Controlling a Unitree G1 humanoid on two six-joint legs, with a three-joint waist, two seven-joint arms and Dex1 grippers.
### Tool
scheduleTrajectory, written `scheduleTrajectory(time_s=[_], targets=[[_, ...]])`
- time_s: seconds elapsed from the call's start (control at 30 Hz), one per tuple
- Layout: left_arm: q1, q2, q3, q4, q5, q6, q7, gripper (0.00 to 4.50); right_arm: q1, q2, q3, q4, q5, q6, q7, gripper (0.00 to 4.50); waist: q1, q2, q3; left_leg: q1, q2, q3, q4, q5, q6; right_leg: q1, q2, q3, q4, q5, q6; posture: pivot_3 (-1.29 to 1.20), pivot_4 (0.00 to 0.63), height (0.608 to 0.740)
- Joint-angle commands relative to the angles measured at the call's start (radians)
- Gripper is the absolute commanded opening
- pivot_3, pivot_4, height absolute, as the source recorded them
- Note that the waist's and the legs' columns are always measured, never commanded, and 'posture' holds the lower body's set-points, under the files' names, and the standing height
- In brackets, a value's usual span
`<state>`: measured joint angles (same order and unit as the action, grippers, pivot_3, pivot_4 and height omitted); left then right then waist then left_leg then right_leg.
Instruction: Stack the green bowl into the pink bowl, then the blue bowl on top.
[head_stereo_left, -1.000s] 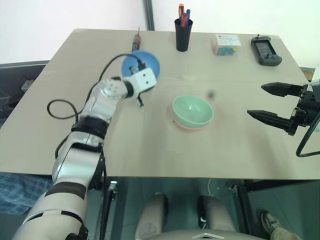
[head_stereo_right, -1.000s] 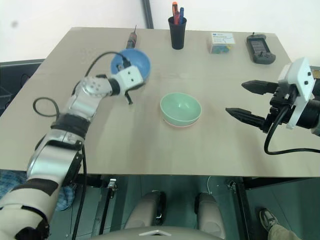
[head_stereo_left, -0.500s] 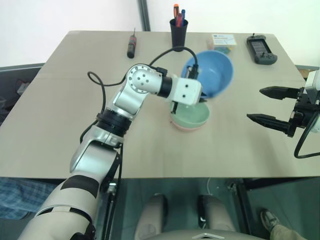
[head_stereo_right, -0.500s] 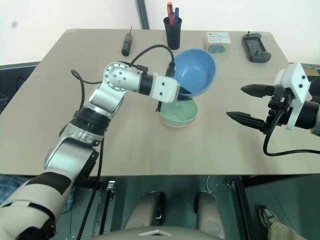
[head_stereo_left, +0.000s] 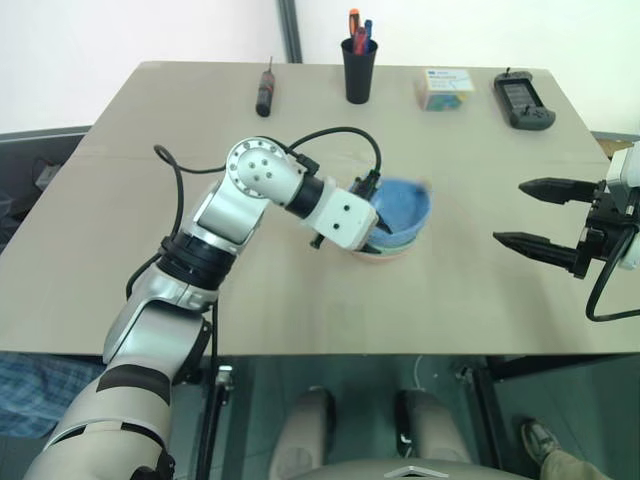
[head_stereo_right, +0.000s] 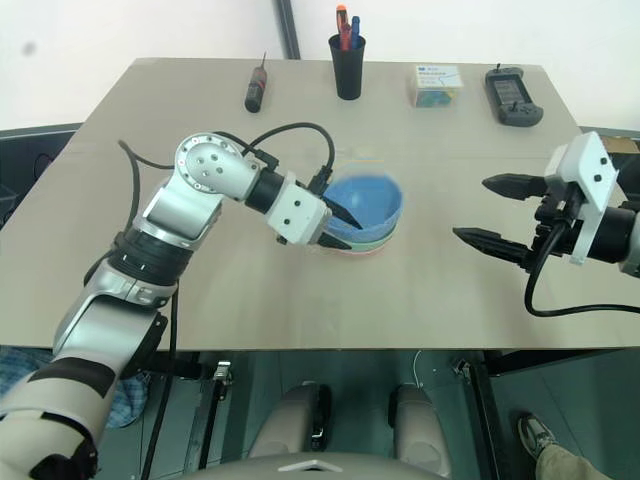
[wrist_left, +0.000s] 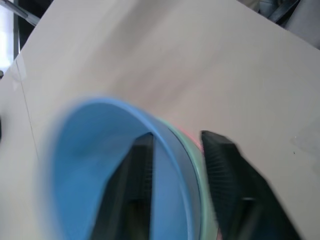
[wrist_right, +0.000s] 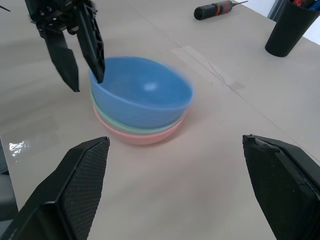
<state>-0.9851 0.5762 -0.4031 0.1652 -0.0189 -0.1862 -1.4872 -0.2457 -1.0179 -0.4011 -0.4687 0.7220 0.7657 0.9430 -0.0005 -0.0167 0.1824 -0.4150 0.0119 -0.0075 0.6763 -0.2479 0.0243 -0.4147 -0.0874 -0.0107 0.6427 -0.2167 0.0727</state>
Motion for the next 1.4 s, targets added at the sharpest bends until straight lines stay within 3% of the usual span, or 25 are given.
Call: scheduleTrajectory(time_s=[0.03,0.1,0.13,0.33,0.67,0.83,1.13,1.4], targets=[[-0.005,0.005,0.017,-0.045,0.014,0.0,0.032,3.57,-0.012,-0.007,-0.013,0.0,-0.002,-0.029,-0.001,4.5,0.0,0.0,0.0,0.0,0.0,0.0,0.0,0.0,0.0,0.0,0.0,0.0,0.0,0.0,0.0,0.0,0.15,0.74],[0.002,-0.007,0.033,-0.044,0.014,-0.004,0.067,4.41,-0.007,-0.006,-0.011,0.0,-0.004,-0.035,0.0,4.5,0.0,0.0,0.0,0.0,0.0,0.0,0.0,0.0,0.0,0.0,0.0,0.0,0.0,0.0,0.0,0.0,0.15,0.74],[0.007,-0.01,0.042,-0.048,0.004,0.023,0.078,4.48,-0.004,-0.005,-0.012,-0.001,-0.004,-0.035,0.0,4.5,0.0,0.0,0.0,0.0,0.0,0.0,0.0,0.0,0.0,0.0,0.0,0.0,0.0,0.0,0.0,0.0,0.15,0.74],[0.091,-0.007,0.162,-0.09,-0.161,0.271,0.13,4.48,0.04,0.005,-0.038,-0.007,-0.007,-0.054,0.009,4.5,-0.003,0.0,0.0,0.0,0.0,0.0,0.0,0.0,0.0,0.0,0.0,0.0,0.0,0.0,0.0,0.0,0.15,0.74],[0.403,0.141,0.375,-0.219,-0.294,0.494,0.233,4.48,0.159,0.032,-0.058,0.037,-0.047,-0.136,0.043,4.5,-0.007,0.0,0.0,0.001,0.001,0.0,0.001,0.0,0.0,0.0,0.0,0.0,0.001,0.0,0.0,0.0,0.15,0.74],[0.607,0.173,0.59,-0.347,-0.399,0.609,0.362,4.48,0.218,0.077,-0.054,0.12,-0.104,-0.246,0.065,4.5,-0.006,0.0,0.0,0.001,0.001,0.0,0.002,0.0,0.0,0.002,0.0,0.0,0.0,0.0,0.0,0.0,0.15,0.74],[0.85,0.173,0.749,-0.478,-0.474,0.618,0.461,4.48,0.237,0.127,-0.011,0.237,-0.162,-0.388,0.127,4.5,-0.005,0.0,-0.001,0.003,0.002,0.0,0.002,0.0,0.0,0.003,0.001,0.0,0.001,0.0,0.0,0.0,0.15,0.74],[0.904,0.164,0.788,-0.515,-0.509,0.595,0.519,4.48,0.228,0.135,0.02,0.307,-0.193,-0.47,0.173,4.5,-0.005,0.001,-0.001,0.003,0.002,0.0,0.003,0.0,0.0,0.003,0.001,0.001,0.001,0.0,0.0,0.0,0.15,0.74]])
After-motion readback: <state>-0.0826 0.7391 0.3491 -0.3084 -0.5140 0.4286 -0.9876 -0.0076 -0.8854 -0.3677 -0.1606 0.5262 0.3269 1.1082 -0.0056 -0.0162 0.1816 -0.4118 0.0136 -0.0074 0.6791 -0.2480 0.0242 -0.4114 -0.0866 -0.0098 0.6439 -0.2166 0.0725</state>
